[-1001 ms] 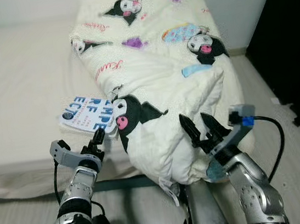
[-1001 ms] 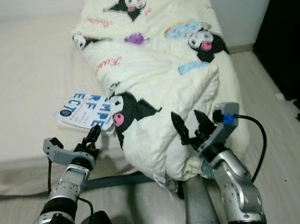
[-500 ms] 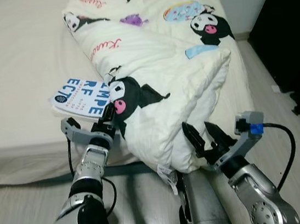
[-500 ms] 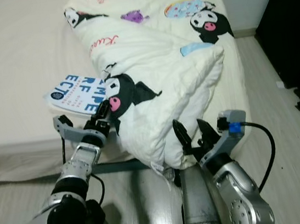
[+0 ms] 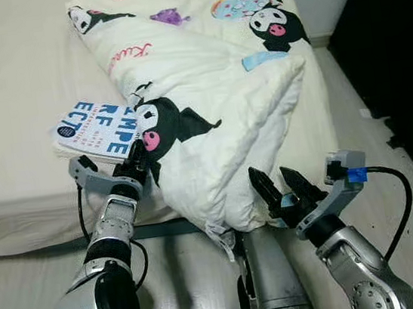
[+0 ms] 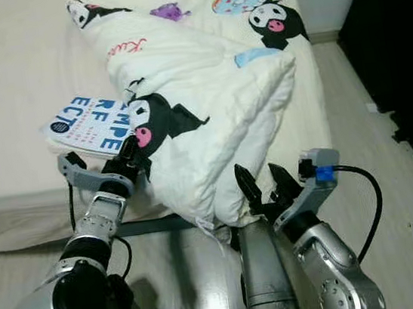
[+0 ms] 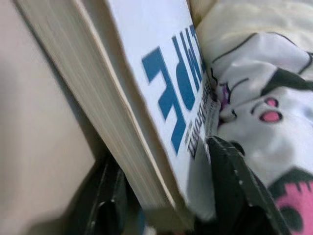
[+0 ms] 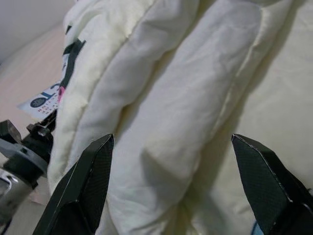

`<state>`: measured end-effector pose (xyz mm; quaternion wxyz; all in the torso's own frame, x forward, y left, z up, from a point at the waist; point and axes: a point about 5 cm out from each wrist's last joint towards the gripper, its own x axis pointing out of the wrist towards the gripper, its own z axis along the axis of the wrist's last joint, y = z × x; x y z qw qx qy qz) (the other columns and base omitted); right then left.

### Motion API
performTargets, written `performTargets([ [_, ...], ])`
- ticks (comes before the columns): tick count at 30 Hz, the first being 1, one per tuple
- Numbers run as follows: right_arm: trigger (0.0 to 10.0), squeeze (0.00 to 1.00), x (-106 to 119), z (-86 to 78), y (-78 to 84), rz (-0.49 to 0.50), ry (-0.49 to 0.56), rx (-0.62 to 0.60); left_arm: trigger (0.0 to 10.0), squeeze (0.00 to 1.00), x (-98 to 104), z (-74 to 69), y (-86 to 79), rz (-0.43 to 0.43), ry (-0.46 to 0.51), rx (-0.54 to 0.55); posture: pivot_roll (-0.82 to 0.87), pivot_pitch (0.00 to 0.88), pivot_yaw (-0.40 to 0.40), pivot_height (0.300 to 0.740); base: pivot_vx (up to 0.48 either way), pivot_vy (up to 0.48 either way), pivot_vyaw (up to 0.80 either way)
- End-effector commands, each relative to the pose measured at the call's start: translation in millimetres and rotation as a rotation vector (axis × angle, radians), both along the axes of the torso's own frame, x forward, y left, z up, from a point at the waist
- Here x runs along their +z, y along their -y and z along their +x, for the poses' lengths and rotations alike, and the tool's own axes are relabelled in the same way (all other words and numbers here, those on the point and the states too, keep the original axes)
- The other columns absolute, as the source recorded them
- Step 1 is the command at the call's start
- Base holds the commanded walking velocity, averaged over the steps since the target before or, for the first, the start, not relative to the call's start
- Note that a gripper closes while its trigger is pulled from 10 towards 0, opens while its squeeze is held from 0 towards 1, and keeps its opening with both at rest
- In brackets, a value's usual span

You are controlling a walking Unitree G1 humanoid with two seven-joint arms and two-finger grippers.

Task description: Clean up the room

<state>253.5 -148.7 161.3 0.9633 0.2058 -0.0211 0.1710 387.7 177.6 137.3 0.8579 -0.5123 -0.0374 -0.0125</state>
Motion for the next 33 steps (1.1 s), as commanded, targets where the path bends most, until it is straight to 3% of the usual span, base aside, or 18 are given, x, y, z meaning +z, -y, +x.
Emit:
performTargets([
  [1, 10.0, 0.00, -4.5, -0.9, 0.8, 0.010, -0.025, 0.001, 0.0, 0.00, -7.8, -3.1, -9.0, -0.017, -0.042, 0.043, -0.35, 0.445, -0.001, 0.467, 0.000, 0.000, 0.00],
  [5, 10.0, 0.00, -4.6, 5.6, 2.2, 0.051, -0.021, -0.006, 0.0, 0.00, 1.1, -0.9, -20.0, -0.024, -0.017, 0.080, -0.34, 0.426, 0.007, 0.467, 0.000, 0.000, 0.00],
  [6, 10.0, 0.00, -9.1, 15.2, 3.7, 0.104, -0.032, -0.014, 0.0, 0.00, 7.3, 0.3, -27.5, -0.023, 0.001, 0.106, -0.31, 0.409, 0.014, 0.467, 0.000, 0.000, 0.00],
  [7, 10.0, 0.00, -16.4, 35.4, 5.7, 0.218, -0.053, -0.034, 0.0, 0.00, 19.6, 1.7, -40.8, -0.008, 0.037, 0.159, -0.28, 0.391, 0.020, 0.467, 0.000, 0.000, 0.00],
  [8, 10.0, 0.00, -16.4, 35.4, 5.7, 0.218, -0.053, -0.034, 0.0, 0.00, 19.6, 1.7, -40.8, -0.008, 0.037, 0.159, -0.28, 0.391, 0.020, 0.467, 0.000, 0.000, 0.00],
  [9, 10.0, 0.00, -21.7, 56.1, 6.5, 0.319, -0.073, -0.058, 0.0, 0.00, 38.8, 2.6, -55.1, 0.035, 0.100, 0.211, -0.24, 0.362, 0.026, 0.467, 0.000, 0.000, 0.00],
  [12, 10.0, 0.00, -26.0, 72.9, 5.0, 0.375, -0.100, -0.074, 0.0, 0.00, 58.5, 2.0, -67.5, 0.092, 0.163, 0.251, -0.21, 0.347, 0.027, 0.467, 0.000, 0.000, 0.00],
  [14, 10.0, 0.00, -27.1, 75.8, 4.8, 0.384, -0.108, -0.078, 0.0, 0.00, 61.6, 1.7, -69.7, 0.104, 0.171, 0.258, -0.21, 0.347, 0.027, 0.467, 0.000, 0.000, 0.00],
  [15, 10.0, 1.00, -28.0, 90.2, 7.2, 0.439, -0.128, -0.115, 0.0, 0.00, 84.2, -4.7, -88.2, 0.195, 0.235, 0.313, -0.16, 0.317, 0.022, 0.467, 0.000, 0.000, 0.00],
  [17, 10.0, 1.00, -27.2, 95.5, 7.6, 0.463, -0.127, -0.123, 0.0, 0.00, 93.0, -8.2, -95.2, 0.235, 0.259, 0.335, -0.12, 0.299, 0.020, 0.467, 0.000, 0.000, 0.00],
  [18, 10.0, 1.00, -24.8, 101.7, 6.0, 0.518, -0.119, -0.114, 0.0, 0.00, 104.1, -15.0, -105.8, 0.308, 0.280, 0.372, -0.09, 0.279, 0.019, 0.467, 0.000, 0.000, 0.00],
  [20, 10.0, 1.00, -21.2, 105.3, 3.0, 0.574, -0.101, -0.087, 0.0, 0.00, 113.1, -25.9, -115.9, 0.377, 0.298, 0.406, -0.07, 0.260, 0.021, 0.467, 0.000, 0.000, 0.00],
  [23, 10.0, 1.00, -19.6, 106.6, 1.7, 0.593, -0.093, -0.076, 0.0, 0.00, 115.4, -29.5, -118.2, 0.401, 0.304, 0.414, -0.07, 0.254, 0.022, 0.467, 0.000, 0.000, 0.00],
  [24, 10.0, 1.00, -16.6, 109.2, -2.4, 0.608, -0.080, -0.051, 0.0, 0.00, 117.3, -34.2, -119.8, 0.429, 0.310, 0.418, -0.06, 0.231, 0.024, 0.467, 0.000, 0.000, 0.00],
  [25, 10.0, 1.00, -5.0, 114.3, -18.8, 0.617, -0.032, 0.048, 0.0, 0.00, 118.6, -41.4, -119.5, 0.455, 0.316, 0.420, -0.06, 0.206, 0.026, 0.467, 0.000, 0.000, 0.00],
  [26, 10.0, 1.00, -5.0, 114.3, -18.8, 0.617, -0.032, 0.048, 0.0, 0.00, 118.6, -41.4, -119.5, 0.455, 0.316, 0.420, -0.06, 0.206, 0.026, 0.467, 0.000, 0.000, 0.00],
  [30, 10.0, 1.00, 15.9, 111.5, -59.2, 0.480, 0.054, 0.279, 0.0, 0.00, 119.0, -43.7, -110.0, 0.459, 0.334, 0.398, -0.06, 0.156, 0.020, 0.467, 0.000, 0.000, 0.00],
  [33, 10.0, 1.00, 26.0, 108.5, -74.8, 0.409, 0.114, 0.363, 0.0, 0.00, 119.1, -38.9, -96.7, 0.461, 0.351, 0.375, -0.07, 0.114, 0.013, 0.467, 0.000, 0.000, 0.00],
])
